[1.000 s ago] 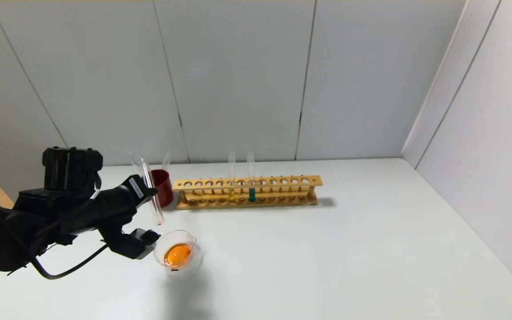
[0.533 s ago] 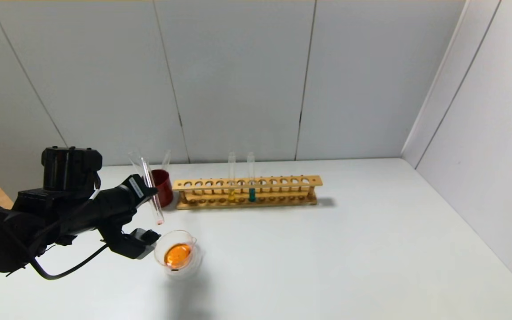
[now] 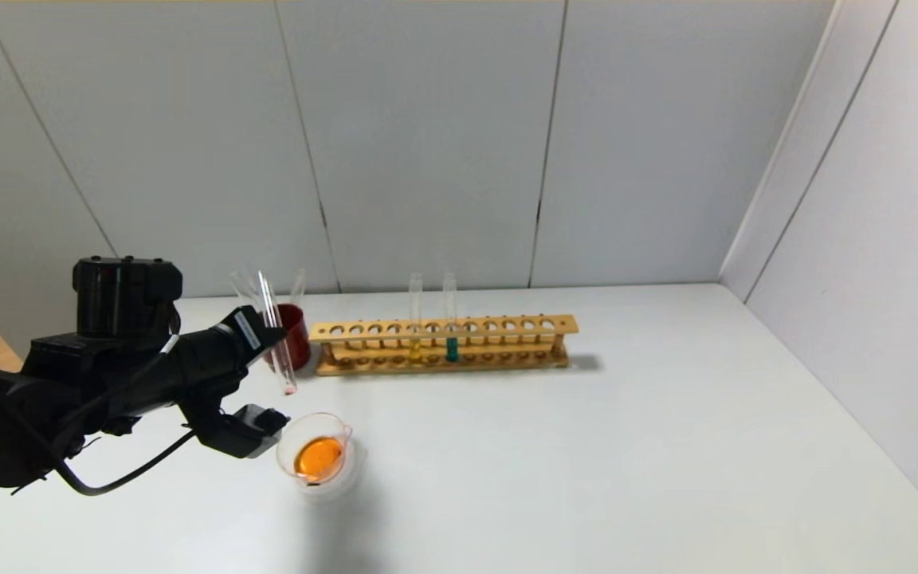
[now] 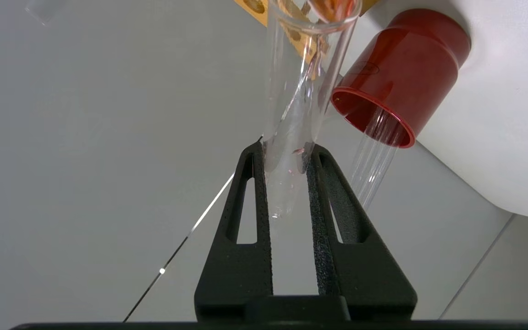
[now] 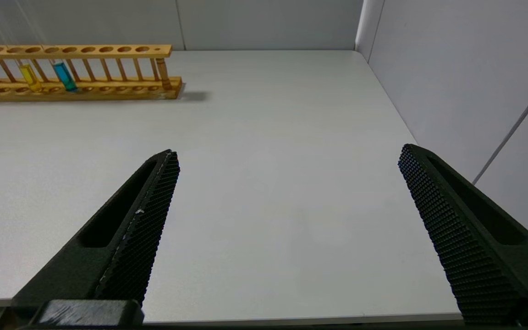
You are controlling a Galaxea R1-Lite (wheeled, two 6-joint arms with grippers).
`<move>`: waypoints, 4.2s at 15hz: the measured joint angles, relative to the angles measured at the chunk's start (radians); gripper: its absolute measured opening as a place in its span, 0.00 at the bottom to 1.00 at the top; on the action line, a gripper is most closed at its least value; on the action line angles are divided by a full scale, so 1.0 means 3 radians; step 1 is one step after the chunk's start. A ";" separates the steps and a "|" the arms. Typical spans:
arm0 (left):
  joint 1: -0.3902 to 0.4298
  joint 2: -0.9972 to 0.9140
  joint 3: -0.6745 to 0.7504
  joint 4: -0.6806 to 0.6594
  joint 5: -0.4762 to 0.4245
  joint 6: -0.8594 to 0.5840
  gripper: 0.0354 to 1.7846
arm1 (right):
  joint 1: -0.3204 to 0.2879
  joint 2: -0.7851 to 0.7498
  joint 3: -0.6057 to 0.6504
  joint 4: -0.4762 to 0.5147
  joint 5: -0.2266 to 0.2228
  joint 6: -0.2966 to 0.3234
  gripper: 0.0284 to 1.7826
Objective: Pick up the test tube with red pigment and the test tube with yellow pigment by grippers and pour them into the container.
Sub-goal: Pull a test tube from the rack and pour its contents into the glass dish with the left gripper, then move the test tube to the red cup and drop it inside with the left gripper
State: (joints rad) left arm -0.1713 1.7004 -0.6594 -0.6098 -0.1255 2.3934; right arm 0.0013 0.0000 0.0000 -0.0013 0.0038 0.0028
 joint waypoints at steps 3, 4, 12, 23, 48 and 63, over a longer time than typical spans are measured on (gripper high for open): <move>-0.0003 -0.0001 0.0004 -0.0001 0.0007 -0.0011 0.15 | 0.0000 0.0000 0.0000 0.0001 0.0000 0.0000 0.98; -0.0001 -0.0001 0.0011 0.0003 0.0015 -0.0039 0.15 | 0.0000 0.0000 0.0000 -0.0001 0.0000 -0.0001 0.98; 0.0015 -0.0251 -0.0248 0.0224 0.0348 -0.1891 0.15 | 0.0000 0.0000 0.0000 0.0000 0.0001 -0.0001 0.98; 0.0104 -0.0552 -0.2272 0.2861 -0.0391 -0.6218 0.15 | 0.0000 0.0000 0.0000 0.0000 0.0001 -0.0001 0.98; 0.0668 0.0740 -0.1505 0.0271 -0.0654 -0.7220 0.15 | -0.0001 0.0000 0.0000 -0.0001 0.0000 0.0000 0.98; 0.0606 0.0900 -0.1442 0.0204 -0.0682 -0.7204 0.64 | 0.0000 0.0000 0.0000 0.0000 0.0001 0.0000 0.98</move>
State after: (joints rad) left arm 0.0104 1.9704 -1.0919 -0.5487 -0.3300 0.2323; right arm 0.0013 0.0000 0.0000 -0.0013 0.0043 0.0028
